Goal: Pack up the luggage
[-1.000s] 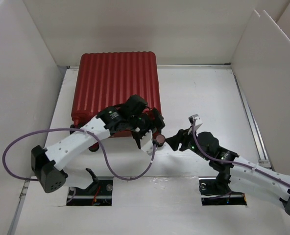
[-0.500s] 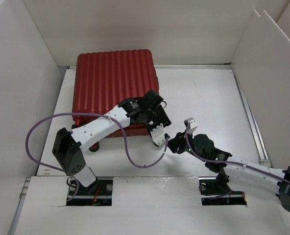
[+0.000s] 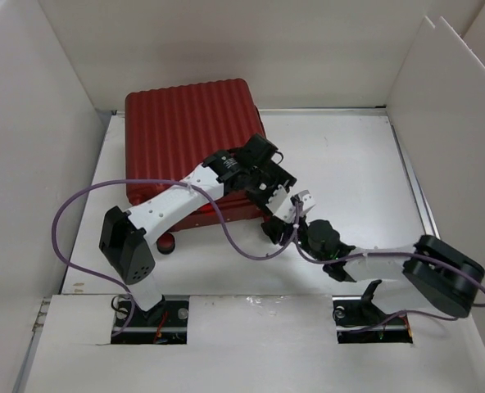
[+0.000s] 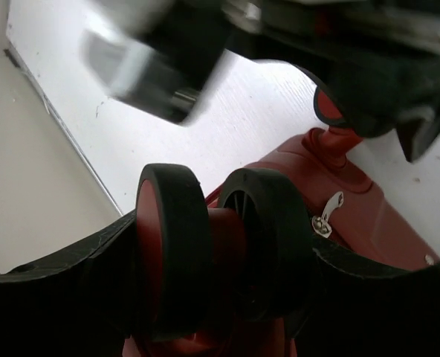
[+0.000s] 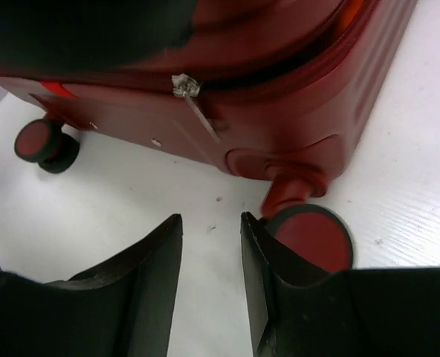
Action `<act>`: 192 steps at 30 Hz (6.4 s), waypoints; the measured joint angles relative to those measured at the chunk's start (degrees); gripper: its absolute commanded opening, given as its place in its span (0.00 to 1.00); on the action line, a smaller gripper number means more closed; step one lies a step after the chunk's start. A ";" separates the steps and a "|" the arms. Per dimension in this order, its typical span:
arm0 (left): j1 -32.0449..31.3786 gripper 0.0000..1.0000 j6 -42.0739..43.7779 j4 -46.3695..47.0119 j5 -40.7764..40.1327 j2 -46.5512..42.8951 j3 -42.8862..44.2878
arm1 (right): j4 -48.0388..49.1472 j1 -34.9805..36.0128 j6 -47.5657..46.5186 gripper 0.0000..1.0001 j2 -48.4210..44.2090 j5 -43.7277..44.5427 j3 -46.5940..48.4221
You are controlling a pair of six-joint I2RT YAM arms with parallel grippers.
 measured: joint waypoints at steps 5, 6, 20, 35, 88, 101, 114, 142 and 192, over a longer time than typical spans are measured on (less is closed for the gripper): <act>0.74 0.00 -5.68 3.17 2.05 0.68 0.48 | 9.62 0.98 1.09 0.44 7.67 3.54 0.11; 0.81 0.00 -6.49 3.65 2.43 0.63 0.26 | 11.67 1.18 1.53 0.44 7.85 4.94 -0.42; 1.46 0.00 -11.58 5.79 5.33 0.37 -0.37 | 15.21 1.53 2.16 0.44 11.34 12.41 5.01; 1.57 0.00 -13.27 6.08 5.68 0.33 -0.37 | 17.88 1.86 4.11 0.17 14.27 12.46 6.16; 2.51 0.00 -13.00 7.69 7.69 -4.04 -5.49 | -18.69 -17.35 7.63 0.00 2.56 -2.84 16.79; 1.86 0.00 -12.22 8.09 7.54 -10.88 -13.20 | -19.19 -22.43 -7.26 0.00 20.11 -12.74 33.79; 1.29 1.00 -19.39 3.80 8.90 -19.23 -18.86 | -18.95 -24.65 -9.55 0.00 35.91 -15.54 49.31; 47.95 0.90 -64.67 -7.37 -23.39 -45.53 -29.90 | -19.85 -20.94 -9.55 0.00 35.47 -8.90 49.05; 37.57 1.00 -38.07 -14.14 11.13 -42.47 -25.86 | -14.53 -4.42 -10.64 0.00 32.70 2.14 42.80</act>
